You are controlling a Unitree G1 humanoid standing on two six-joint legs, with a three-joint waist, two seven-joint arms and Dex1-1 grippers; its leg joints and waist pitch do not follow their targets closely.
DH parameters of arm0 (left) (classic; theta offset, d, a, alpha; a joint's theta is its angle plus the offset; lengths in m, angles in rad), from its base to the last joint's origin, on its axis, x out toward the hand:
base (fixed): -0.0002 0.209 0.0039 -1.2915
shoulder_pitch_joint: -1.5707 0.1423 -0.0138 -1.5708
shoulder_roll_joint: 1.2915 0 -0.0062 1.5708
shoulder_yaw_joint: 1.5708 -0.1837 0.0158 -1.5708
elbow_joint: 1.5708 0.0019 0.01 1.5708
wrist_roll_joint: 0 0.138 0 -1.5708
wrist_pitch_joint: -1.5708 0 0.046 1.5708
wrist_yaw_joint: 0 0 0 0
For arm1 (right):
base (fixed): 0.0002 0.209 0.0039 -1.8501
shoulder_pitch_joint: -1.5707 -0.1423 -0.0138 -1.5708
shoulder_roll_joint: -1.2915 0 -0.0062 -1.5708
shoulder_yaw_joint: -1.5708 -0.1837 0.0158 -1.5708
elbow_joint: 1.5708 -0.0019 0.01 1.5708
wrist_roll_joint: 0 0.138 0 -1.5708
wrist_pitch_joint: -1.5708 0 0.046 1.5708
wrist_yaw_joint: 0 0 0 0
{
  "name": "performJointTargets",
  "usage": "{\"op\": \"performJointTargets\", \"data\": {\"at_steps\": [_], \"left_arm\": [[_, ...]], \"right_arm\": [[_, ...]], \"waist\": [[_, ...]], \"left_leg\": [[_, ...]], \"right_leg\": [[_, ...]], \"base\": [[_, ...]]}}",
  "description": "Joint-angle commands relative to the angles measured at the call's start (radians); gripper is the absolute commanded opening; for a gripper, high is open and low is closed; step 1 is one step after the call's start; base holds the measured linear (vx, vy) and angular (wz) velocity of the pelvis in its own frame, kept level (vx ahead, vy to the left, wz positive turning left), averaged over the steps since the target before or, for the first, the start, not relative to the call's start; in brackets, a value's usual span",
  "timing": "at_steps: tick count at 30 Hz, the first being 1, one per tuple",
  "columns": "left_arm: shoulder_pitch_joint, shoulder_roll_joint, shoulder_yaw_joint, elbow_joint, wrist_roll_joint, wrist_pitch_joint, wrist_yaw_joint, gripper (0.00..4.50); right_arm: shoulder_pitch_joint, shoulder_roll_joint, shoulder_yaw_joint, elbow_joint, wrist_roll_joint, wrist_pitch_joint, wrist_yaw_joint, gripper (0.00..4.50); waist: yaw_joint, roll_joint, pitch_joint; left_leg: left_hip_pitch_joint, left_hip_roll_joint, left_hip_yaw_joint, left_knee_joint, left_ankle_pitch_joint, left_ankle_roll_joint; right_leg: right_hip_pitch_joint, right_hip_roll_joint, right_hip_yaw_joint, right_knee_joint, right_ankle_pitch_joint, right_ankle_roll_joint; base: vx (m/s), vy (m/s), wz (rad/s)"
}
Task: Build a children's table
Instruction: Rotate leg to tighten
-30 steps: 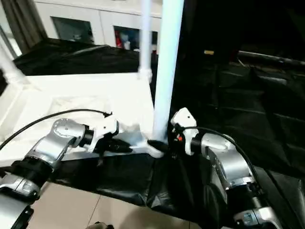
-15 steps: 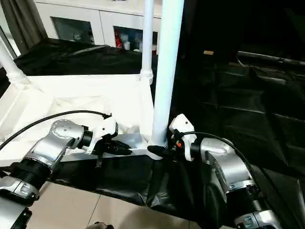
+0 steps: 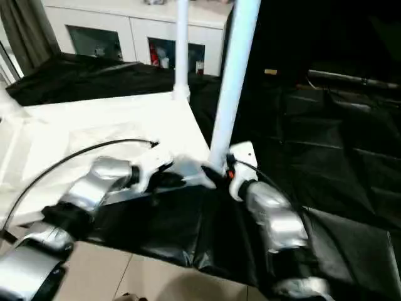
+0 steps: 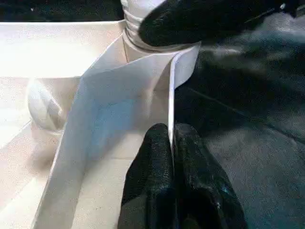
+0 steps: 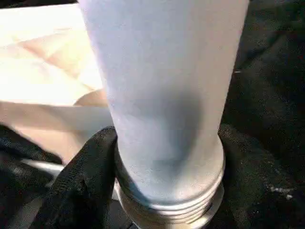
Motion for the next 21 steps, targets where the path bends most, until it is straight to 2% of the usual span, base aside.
{"op": "performJointTargets", "data": {"at_steps": [1,2,8,9,10,11,12,13,15,16,19,20,21], "left_arm": [[-0.033,-0.086,0.009,0.035,-0.002,0.025,0.126,0.0],[-0.04,-0.099,0.004,0.041,0.002,0.026,0.136,0.0],[-0.046,-0.106,-0.004,0.05,0.011,0.015,0.134,0.0],[-0.05,-0.105,-0.006,0.061,0.019,0.002,0.139,0.0],[-0.049,-0.097,-0.005,0.068,0.022,-0.009,0.13,0.0],[-0.045,-0.084,-0.005,0.069,0.024,-0.019,0.12,0.0],[-0.043,-0.076,-0.004,0.069,0.025,-0.025,0.112,0.0],[-0.04,-0.066,-0.003,0.067,0.024,-0.026,0.103,0.0],[-0.037,-0.051,-0.002,0.064,0.023,-0.031,0.089,0.0],[-0.035,-0.042,-0.002,0.06,0.022,-0.036,0.076,0.0],[-0.034,-0.036,-0.001,0.058,0.022,-0.039,0.068,0.0],[-0.03,-0.023,-0.001,0.05,0.019,-0.041,0.049,0.0],[-0.024,-0.005,-0.004,0.041,0.016,-0.061,0.018,0.0]], "right_arm": [[-0.027,0.057,0.021,0.08,-0.035,0.006,-0.112,2.74],[-0.038,0.064,0.037,0.091,-0.053,-0.005,-0.12,2.74],[-0.048,0.07,0.048,0.107,-0.074,-0.026,-0.124,2.74],[-0.054,0.074,0.046,0.117,-0.081,-0.039,-0.135,3.09],[-0.059,0.075,0.036,0.122,-0.075,-0.059,-0.127,3.09],[-0.064,0.07,0.031,0.12,-0.07,-0.067,-0.111,3.47],[-0.067,0.066,0.028,0.119,-0.066,-0.072,-0.1,3.5],[-0.072,0.054,0.033,0.113,-0.064,-0.07,-0.076,3.54],[-0.08,0.031,0.046,0.098,-0.064,-0.049,-0.036,3.64],[-0.083,0.01,0.054,0.083,-0.061,-0.028,-0.004,3.89],[-0.085,-0.004,0.058,0.074,-0.06,-0.014,0.016,3.89],[-0.084,-0.036,0.067,0.048,-0.054,0.021,0.059,3.89],[-0.08,-0.076,0.076,0.018,-0.045,0.055,0.11,3.89]], "waist": [[-0.012,-0.004,-0.06],[-0.012,0.002,-0.059],[-0.008,-0.001,-0.061],[-0.007,0.001,-0.061],[-0.009,0.002,-0.06],[-0.01,-0.003,-0.059],[-0.009,-0.001,-0.059],[-0.01,-0.004,-0.059],[-0.012,-0.005,-0.059],[-0.014,-0.005,-0.058],[-0.02,-0.006,-0.058],[-0.019,-0.007,-0.058],[-0.02,-0.002,-0.06]], "left_leg": [[0.037,0.033,-0.028,-0.075,-0.428,-0.054],[0.036,0.031,-0.028,-0.076,-0.427,-0.055],[0.03,0.031,-0.027,-0.077,-0.41,-0.028],[0.029,0.031,-0.027,-0.078,-0.41,-0.028],[0.029,0.031,-0.027,-0.079,-0.415,-0.031],[0.029,0.03,-0.028,-0.078,-0.427,-0.03],[0.03,0.031,-0.028,-0.079,-0.431,-0.029],[0.029,0.031,-0.028,-0.079,-0.433,-0.027],[0.026,0.031,-0.03,-0.08,-0.43,-0.023],[0.026,0.031,-0.029,-0.08,-0.427,-0.021],[0.025,0.031,-0.028,-0.078,-0.419,-0.017],[0.025,0.031,-0.029,-0.079,-0.405,-0.017],[0.022,0.03,-0.028,-0.079,-0.395,-0.011]], "right_leg": [[0.013,-0.05,0.026,-0.094,-0.455,-0.151],[0.015,-0.05,0.026,-0.095,-0.456,-0.15],[0.02,-0.047,0.027,-0.097,-0.424,-0.139],[0.02,-0.047,0.027,-0.096,-0.421,-0.14],[0.019,-0.047,0.026,-0.097,-0.424,-0.14],[0.019,-0.048,0.025,-0.099,-0.443,-0.136],[0.018,-0.049,0.025,-0.1,-0.455,-0.133],[0.019,-0.049,0.025,-0.1,-0.459,-0.132],[0.022,-0.049,0.024,-0.1,-0.469,-0.127],[0.021,-0.048,0.024,-0.1,-0.465,-0.128],[0.019,-0.05,0.026,-0.1,-0.457,-0.137],[0.026,-0.048,0.024,-0.099,-0.453,-0.137],[0.027,-0.046,0.026,-0.095,-0.436,-0.14]], "base": [[0.0,0.0,0.0],[0.0,0.0,0.0],[0.0,0.0,0.0],[0.0,0.0,0.0],[0.0,0.0,0.0],[0.0,0.0,0.0],[0.0,0.0,0.0],[0.0,0.0,0.0],[0.0,0.0,0.0],[0.0,0.0,0.0],[0.0,0.0,0.0],[0.0,0.0,0.0],[0.0,0.0,0.0]]}}
